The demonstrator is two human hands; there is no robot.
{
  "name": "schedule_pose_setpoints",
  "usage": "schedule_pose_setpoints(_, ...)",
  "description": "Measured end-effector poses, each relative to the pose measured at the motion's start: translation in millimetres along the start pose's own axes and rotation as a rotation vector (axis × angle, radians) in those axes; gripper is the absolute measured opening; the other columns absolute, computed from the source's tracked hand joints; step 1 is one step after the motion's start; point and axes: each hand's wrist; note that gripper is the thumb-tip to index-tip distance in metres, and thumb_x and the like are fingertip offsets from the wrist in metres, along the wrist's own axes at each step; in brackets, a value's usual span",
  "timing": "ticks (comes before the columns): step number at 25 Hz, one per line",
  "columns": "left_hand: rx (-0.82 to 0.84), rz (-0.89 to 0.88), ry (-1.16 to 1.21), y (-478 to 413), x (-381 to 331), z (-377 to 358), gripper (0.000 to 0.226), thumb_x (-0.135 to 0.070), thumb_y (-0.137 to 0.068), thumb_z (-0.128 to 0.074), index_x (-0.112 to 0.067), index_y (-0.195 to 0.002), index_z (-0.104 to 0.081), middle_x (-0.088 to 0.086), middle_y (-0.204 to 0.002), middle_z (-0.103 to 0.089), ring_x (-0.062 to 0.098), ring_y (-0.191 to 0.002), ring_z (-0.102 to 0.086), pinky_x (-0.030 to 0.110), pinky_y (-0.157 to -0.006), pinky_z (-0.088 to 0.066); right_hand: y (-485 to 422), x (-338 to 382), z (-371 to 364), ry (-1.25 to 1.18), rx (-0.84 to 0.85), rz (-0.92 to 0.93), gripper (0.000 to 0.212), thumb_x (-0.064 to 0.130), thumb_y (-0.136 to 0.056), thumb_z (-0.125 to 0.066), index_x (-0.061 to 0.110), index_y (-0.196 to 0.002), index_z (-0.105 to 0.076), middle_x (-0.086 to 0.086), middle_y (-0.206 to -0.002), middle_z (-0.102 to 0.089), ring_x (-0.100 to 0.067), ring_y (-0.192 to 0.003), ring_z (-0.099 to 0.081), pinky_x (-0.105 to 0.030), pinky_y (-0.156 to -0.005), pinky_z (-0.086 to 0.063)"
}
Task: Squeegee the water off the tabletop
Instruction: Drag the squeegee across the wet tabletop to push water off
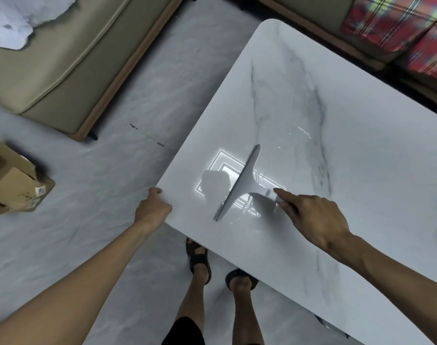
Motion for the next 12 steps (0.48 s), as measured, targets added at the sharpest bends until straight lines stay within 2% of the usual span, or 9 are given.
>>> schedule_pose_setpoints(4,0.041,0.006,0.049,-2,2,7,0.055,-0.004,-0.085,-0.050,-0.017,-0.136,-0.035,0.000,-0.086,-0.049,0.015,-0.071,-0.049,0.027,-0.059,-0.039,-52,60,5,-0.052,0.002,0.165,0.037,0.047,-0.101,-0.029,0.050,-0.138,-0.034,0.002,-0.099,-0.067,-0.030,-0.094,-0.063,-0.035,-0.066,-0.040)
schedule_pose_setpoints(6,0.026,-0.016,0.069,-2,2,6,0.053,-0.004,-0.085,-0.049,-0.017,-0.135,-0.036,0.004,-0.094,-0.052,0.016,-0.073,-0.049,0.026,-0.058,-0.039,-83,87,2,-0.062,0.019,0.208,0.038,0.048,-0.101,-0.026,0.048,-0.138,-0.037,0.001,-0.106,-0.067,-0.031,-0.098,-0.061,-0.034,-0.068,-0.037)
schedule_pose_setpoints(9,-0.033,-0.162,-0.013,0,-2,-4,0.047,-0.003,-0.084,-0.048,-0.017,-0.128,-0.040,0.010,-0.106,-0.056,0.020,-0.080,-0.052,0.025,-0.057,-0.035,-97,77,0,-0.083,0.015,0.132,0.039,0.048,-0.101,-0.024,0.048,-0.136,-0.041,0.000,-0.108,-0.068,-0.032,-0.097,-0.061,-0.036,-0.072,-0.043)
schedule_pose_setpoints(12,0.033,-0.230,-0.076,3,-10,-19,0.043,-0.005,-0.084,-0.048,-0.016,-0.125,-0.041,0.006,-0.109,-0.052,0.021,-0.089,-0.051,0.025,-0.059,-0.035,-65,25,-6,-0.094,-0.008,0.003,0.038,0.051,-0.100,-0.023,0.051,-0.136,-0.037,0.005,-0.102,-0.070,-0.030,-0.091,-0.062,-0.036,-0.069,-0.046)
Point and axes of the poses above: each hand's wrist, its own y-axis away from the middle knuckle, its own z-axis out of the back of the hand, x = y × z
